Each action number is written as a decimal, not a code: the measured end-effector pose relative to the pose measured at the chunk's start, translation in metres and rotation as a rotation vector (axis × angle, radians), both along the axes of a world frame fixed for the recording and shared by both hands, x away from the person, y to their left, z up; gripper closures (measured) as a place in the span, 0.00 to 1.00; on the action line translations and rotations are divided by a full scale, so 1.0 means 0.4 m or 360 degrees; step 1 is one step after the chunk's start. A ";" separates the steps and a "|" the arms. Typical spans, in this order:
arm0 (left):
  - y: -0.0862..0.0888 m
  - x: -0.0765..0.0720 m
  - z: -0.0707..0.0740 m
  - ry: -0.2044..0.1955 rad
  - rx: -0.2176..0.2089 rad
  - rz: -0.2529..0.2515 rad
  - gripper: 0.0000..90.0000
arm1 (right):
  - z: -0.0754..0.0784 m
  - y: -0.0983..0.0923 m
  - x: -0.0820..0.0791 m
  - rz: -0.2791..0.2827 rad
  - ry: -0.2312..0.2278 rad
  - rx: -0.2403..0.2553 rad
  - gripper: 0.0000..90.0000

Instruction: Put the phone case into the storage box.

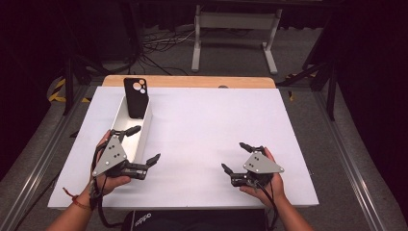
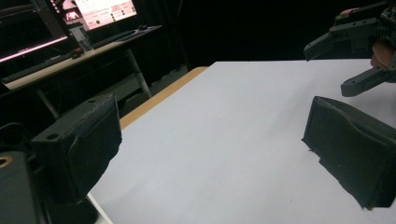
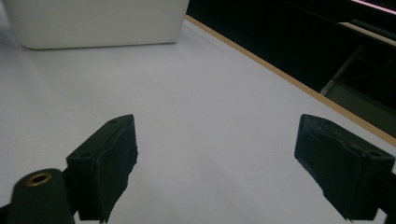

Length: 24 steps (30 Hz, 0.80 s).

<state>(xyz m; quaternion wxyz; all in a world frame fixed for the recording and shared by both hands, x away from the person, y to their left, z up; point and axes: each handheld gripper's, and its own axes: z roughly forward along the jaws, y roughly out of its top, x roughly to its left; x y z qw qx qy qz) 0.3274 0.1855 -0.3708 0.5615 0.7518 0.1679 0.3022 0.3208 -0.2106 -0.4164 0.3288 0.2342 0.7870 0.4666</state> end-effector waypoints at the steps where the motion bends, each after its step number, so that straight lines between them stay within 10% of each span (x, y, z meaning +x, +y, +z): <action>1: -0.002 -0.003 0.000 0.0001 -0.0002 0.0000 0.06 | 0.001 0.000 0.000 0.0006 -0.0008 -0.0004 0.16; 24: -0.050 -0.020 -0.068 0.0075 0.0056 -0.0064 0.05 | 0.007 -0.008 -0.010 0.0005 -0.0008 0.0035 0.15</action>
